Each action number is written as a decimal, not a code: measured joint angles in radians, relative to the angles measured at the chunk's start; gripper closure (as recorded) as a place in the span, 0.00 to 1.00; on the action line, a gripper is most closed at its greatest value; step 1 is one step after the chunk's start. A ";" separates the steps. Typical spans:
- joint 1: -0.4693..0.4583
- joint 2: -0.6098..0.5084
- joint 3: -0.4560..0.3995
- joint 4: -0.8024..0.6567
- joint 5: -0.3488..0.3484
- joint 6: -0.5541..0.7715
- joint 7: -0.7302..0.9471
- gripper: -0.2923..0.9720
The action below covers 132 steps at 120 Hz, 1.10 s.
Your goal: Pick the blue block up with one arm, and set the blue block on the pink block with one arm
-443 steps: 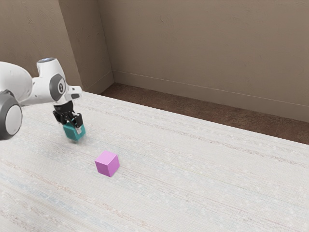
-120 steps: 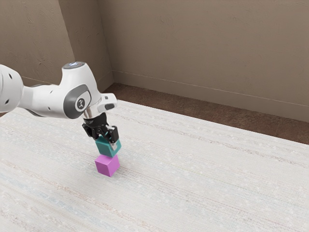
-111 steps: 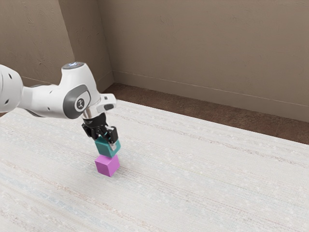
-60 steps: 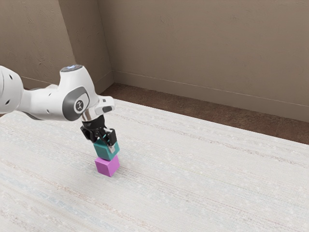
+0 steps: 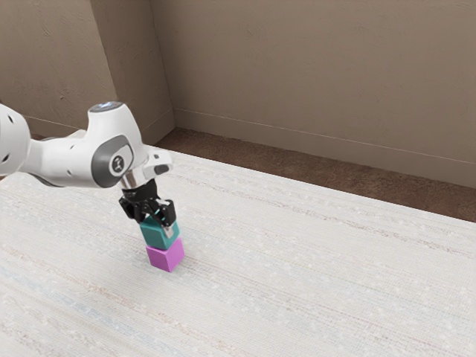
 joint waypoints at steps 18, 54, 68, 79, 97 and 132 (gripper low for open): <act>0.000 -0.002 0.000 -0.001 0.008 -0.002 0.009 0.50; 0.000 -0.002 0.000 -0.001 0.013 -0.005 0.041 0.50; 0.000 -0.001 0.000 -0.001 0.013 -0.006 0.055 0.50; 0.000 0.001 0.000 -0.001 0.013 -0.006 0.065 0.50; 0.000 0.000 0.000 0.000 0.009 -0.007 0.077 0.44; 0.000 -0.002 -0.001 0.005 0.001 -0.009 0.095 0.28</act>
